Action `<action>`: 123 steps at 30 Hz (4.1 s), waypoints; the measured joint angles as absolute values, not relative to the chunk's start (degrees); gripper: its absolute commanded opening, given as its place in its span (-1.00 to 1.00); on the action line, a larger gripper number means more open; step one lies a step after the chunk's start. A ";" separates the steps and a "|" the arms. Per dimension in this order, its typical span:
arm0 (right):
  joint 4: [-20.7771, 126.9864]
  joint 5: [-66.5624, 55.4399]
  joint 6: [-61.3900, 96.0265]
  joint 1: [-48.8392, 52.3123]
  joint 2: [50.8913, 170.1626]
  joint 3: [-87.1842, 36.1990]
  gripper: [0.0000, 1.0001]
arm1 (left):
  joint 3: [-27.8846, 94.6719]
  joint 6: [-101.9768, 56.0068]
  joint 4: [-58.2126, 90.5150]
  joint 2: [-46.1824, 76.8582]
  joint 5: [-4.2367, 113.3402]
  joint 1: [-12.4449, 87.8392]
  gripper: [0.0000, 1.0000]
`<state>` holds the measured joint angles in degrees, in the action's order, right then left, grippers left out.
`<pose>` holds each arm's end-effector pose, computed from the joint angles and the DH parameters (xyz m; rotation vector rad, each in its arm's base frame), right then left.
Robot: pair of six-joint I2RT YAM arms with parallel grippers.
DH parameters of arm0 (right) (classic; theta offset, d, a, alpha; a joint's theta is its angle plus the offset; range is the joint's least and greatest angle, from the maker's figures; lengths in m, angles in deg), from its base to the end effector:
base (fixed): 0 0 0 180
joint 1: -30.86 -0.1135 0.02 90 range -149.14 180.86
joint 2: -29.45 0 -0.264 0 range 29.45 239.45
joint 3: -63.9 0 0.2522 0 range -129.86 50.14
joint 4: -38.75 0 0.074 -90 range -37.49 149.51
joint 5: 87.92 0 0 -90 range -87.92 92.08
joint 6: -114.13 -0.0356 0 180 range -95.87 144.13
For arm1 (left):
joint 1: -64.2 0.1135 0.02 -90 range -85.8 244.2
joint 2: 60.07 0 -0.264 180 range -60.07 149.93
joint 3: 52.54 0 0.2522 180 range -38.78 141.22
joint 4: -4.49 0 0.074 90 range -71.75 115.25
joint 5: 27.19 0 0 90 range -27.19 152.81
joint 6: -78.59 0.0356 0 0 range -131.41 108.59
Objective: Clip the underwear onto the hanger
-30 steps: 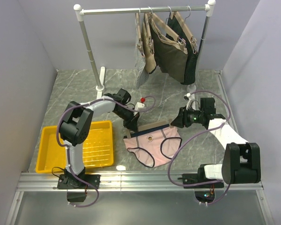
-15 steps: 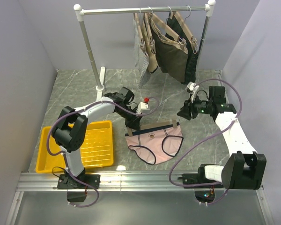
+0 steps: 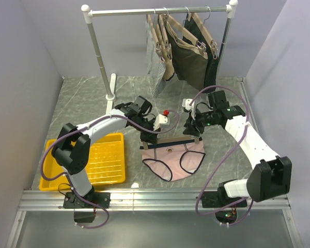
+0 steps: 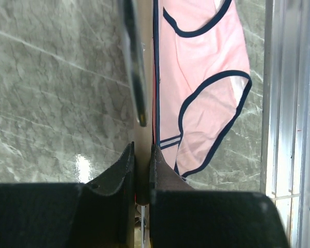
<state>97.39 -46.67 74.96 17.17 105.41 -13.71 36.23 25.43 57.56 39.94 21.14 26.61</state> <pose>0.2474 0.0878 0.2951 -1.4495 1.7331 0.7505 0.2683 -0.2364 0.2337 1.7115 1.8892 -0.9703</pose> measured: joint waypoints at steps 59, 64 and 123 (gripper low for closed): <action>109.11 -36.86 82.15 10.70 113.23 -19.55 -0.98 | 36.14 24.12 57.96 38.87 23.85 26.07 -0.99; 109.37 -36.92 82.55 10.61 113.28 -19.55 -1.00 | 36.14 24.45 57.94 38.87 23.90 26.13 -0.91; 109.39 -43.07 81.85 12.93 112.97 -21.32 -0.49 | 31.94 22.86 51.88 38.52 11.88 31.01 -0.99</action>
